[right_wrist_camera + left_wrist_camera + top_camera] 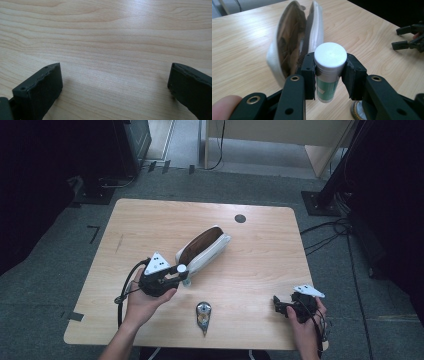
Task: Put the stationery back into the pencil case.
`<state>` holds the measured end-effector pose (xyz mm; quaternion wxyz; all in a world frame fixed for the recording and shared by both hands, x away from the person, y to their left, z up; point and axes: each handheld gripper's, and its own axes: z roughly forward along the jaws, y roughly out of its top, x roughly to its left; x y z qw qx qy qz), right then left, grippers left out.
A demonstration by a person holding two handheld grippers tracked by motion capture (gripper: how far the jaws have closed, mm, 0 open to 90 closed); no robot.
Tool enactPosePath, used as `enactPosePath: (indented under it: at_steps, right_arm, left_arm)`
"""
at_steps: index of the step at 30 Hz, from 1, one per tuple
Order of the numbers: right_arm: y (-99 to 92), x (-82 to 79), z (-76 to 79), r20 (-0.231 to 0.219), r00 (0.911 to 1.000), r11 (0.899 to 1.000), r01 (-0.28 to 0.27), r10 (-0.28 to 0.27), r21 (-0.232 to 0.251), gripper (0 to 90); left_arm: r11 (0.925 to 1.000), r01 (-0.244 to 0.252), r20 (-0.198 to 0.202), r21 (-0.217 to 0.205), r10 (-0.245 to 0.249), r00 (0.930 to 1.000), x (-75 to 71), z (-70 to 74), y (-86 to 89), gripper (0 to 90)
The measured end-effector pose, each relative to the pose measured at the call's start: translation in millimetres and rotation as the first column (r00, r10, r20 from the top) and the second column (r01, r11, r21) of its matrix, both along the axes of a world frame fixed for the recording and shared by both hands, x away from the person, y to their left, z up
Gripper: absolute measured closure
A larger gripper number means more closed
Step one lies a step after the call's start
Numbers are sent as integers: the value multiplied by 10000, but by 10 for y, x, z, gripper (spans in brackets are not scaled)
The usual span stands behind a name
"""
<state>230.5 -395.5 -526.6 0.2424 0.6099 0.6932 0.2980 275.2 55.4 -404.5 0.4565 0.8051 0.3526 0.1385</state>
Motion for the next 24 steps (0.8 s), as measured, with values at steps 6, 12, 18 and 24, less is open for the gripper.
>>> enactPosePath:
  at_steps: [6, 12, 18, 24]
  right_arm:
    - [0, 0, 0, 0, 10000, 10000, 0, 0, -1, 0]
    - [0, 0, 0, 1, 10000, 10000, -1, 1, -2, 0]
    - [0, 0, 0, 1, 10000, 10000, -1, 1, 1, 0]
    - [0, 0, 0, -1, 10000, 10000, 1, -1, 2, 0]
  left_arm:
    - [9991, -419, 52, 70, 418, 9991, 12, 24, 171, 662]
    - [9972, -740, 150, -42, 741, 9971, 65, 60, 240, 662]
    - [9967, -809, 315, 25, 807, 9962, 145, 94, 194, 662]
    - [9960, -891, 362, 59, 888, 9954, 223, 94, 123, 662]
